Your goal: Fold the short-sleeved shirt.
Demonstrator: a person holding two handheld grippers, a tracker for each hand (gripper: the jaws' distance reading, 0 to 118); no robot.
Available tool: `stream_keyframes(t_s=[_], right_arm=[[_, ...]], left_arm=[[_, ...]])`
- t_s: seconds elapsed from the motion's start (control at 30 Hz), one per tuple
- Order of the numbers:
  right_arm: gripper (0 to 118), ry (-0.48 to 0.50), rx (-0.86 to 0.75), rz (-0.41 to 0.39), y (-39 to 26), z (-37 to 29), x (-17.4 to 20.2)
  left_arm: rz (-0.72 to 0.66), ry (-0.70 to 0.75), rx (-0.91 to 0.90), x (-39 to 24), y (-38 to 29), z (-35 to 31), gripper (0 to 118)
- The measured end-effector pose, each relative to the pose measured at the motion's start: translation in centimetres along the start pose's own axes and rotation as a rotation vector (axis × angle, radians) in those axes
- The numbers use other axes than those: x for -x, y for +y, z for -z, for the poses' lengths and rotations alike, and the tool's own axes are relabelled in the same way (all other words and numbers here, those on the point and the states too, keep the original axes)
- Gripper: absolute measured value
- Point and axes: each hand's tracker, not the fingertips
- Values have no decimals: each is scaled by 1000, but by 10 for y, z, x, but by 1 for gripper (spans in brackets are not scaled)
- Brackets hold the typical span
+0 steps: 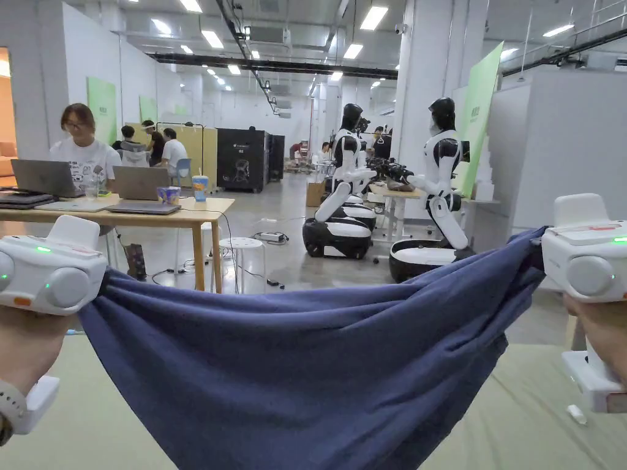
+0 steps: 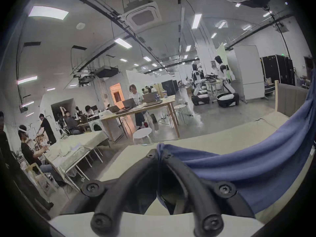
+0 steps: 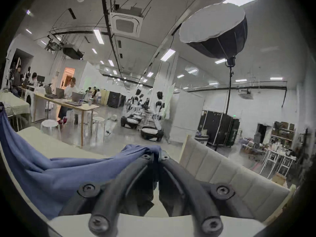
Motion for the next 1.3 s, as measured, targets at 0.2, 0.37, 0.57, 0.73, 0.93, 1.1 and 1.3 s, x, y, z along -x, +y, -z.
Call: stream_keyframes(t_s=[0.2,0.37,0.57,0.73,0.93,1.1,1.3], right_arm=[[3,-5,-21,-28,23,30,12],[3,3,52,-68,-14,63,32],[3,22,176,-62,-96,84,58],[3,43,221,-55,-124,82,54],[3,80,277,-64,-162,30,37],[3,146,344,-83,-207,-52,27],[3,216,454,-178,-297,-146,36]], left_arm=[[-71,33,-13,13,30,27,0],[-9,47,32,-2,8,56,0],[31,39,147,-29,-57,92,0],[30,28,170,-29,-78,94,0],[23,-28,211,-30,-108,37,0],[11,-79,259,-27,-163,-39,0],[40,-138,404,-31,-273,-118,0]])
